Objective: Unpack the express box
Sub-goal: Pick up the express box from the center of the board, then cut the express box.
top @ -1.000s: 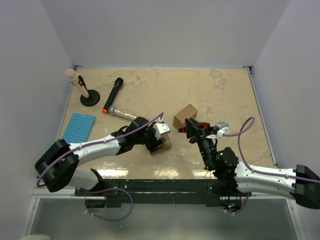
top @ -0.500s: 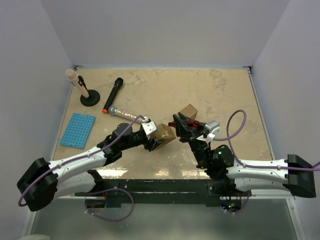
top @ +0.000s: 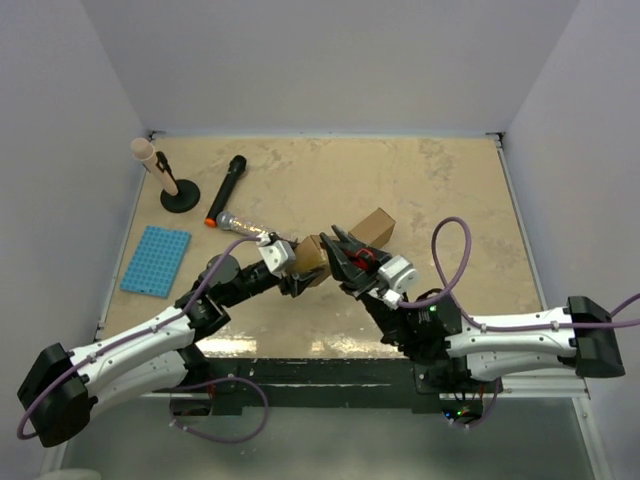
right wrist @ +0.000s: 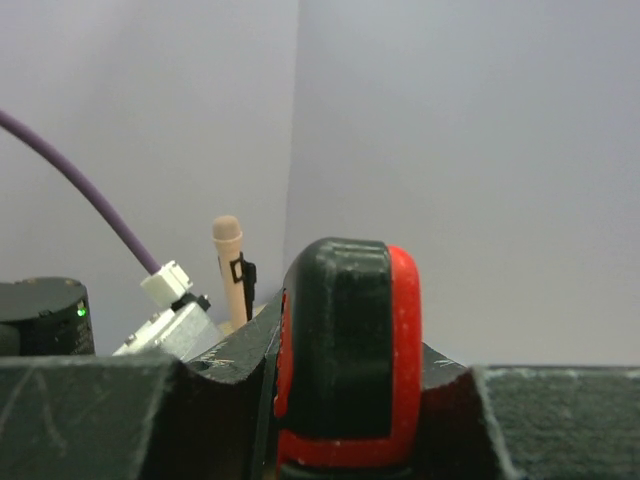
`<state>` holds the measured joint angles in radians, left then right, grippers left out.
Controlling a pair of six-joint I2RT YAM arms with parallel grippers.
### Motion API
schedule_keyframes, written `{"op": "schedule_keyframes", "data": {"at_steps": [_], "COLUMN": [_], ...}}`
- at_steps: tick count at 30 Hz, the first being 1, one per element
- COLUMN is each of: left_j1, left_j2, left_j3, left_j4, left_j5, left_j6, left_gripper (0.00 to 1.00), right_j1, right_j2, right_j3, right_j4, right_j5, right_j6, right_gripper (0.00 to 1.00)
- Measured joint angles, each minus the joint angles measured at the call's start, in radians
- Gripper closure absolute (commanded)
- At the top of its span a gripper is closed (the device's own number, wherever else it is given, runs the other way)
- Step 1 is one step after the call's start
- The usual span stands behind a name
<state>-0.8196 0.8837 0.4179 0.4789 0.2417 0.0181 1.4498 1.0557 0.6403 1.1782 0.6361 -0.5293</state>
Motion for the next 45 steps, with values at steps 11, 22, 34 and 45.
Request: {"op": "schedule_keyframes", "data": {"at_steps": [11,22,34,45], "left_j1": [0.000,0.000,0.000,0.000], "left_j2": [-0.012,-0.051,-0.074,-0.079], "left_j3": [0.019,0.024,0.024,0.024], "left_j4": [-0.064,-0.111,-0.127,-0.131], "left_j5": [-0.008,-0.007,-0.002,0.008], "left_j6": [-0.026,-0.035,-0.036,-0.037], "left_gripper": [1.00,1.00,1.00,1.00], "right_j1": [0.004,0.005,0.005,0.005], "right_j2": [0.133,0.193,0.202,0.202], "right_j3": [0.052,0.076,0.076,0.076], "right_j4": [-0.013,-0.011,-0.001,0.024], "right_j5": [0.000,0.009,0.021,0.033], "right_j6": [-0.127,-0.164,-0.171,-0.185], "right_gripper": [1.00,1.00,1.00,1.00]}}
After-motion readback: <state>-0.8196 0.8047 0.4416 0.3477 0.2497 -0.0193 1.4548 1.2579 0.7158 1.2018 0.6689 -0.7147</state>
